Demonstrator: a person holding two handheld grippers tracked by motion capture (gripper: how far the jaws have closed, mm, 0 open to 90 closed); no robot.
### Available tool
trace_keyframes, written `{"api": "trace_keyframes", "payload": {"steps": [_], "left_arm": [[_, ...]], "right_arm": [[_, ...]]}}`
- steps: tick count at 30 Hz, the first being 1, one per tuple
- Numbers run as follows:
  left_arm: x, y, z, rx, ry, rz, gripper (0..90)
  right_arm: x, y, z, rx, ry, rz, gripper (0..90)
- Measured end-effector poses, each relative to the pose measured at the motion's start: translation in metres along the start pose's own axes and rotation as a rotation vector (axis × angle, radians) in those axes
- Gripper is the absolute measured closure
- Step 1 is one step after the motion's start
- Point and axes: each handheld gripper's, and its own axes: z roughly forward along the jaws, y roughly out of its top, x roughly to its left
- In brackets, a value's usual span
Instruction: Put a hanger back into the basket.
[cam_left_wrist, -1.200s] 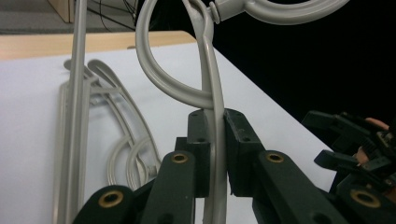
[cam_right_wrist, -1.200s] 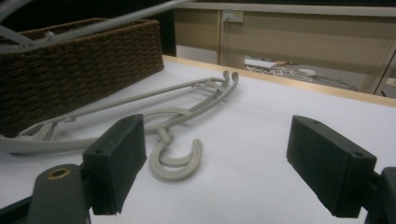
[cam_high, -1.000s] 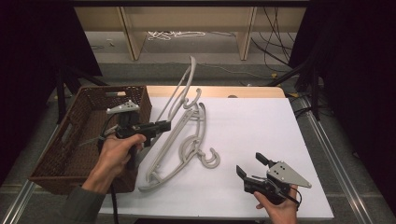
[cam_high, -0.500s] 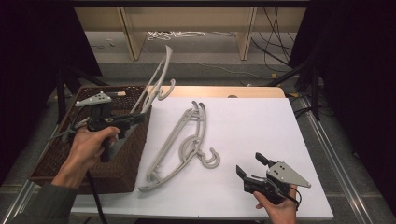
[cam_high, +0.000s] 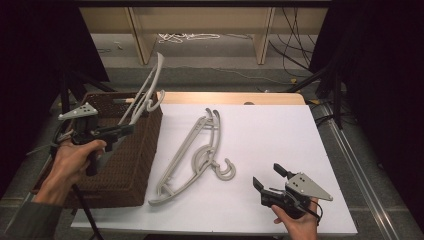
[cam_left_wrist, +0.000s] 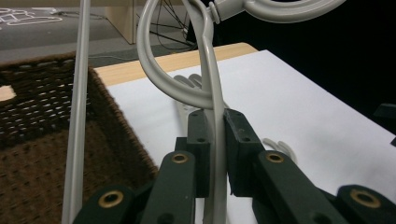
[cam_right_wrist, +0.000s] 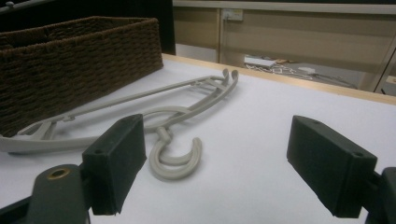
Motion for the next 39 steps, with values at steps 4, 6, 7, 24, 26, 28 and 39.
{"api": "trace_keyframes", "payload": {"steps": [4,6,7,24,26,28,39], "left_arm": [[0.013,-0.005,-0.008,0.015,0.037,0.018,81.4],[0.019,-0.008,-0.013,0.025,0.045,0.036,81.4],[0.019,-0.008,-0.013,0.025,0.045,0.036,81.4],[0.054,-0.035,-0.034,0.147,0.063,0.133,81.4],[0.057,-0.038,-0.036,0.160,0.066,0.131,81.4],[0.060,-0.039,-0.036,0.162,0.063,0.135,81.4],[0.071,-0.053,-0.046,0.265,0.058,0.180,81.4]], "right_arm": [[0.000,0.000,0.001,-0.010,-0.001,0.001,20.5],[0.000,0.000,0.001,-0.010,-0.002,0.001,20.5],[0.000,0.000,0.001,-0.010,-0.002,0.001,20.5],[0.000,0.000,0.001,0.010,-0.012,-0.004,20.5],[0.000,0.000,0.001,0.005,-0.015,-0.004,20.5],[0.000,0.000,0.001,0.005,-0.015,-0.009,20.5],[-0.001,-0.001,0.002,0.011,-0.008,-0.001,20.5]]}}
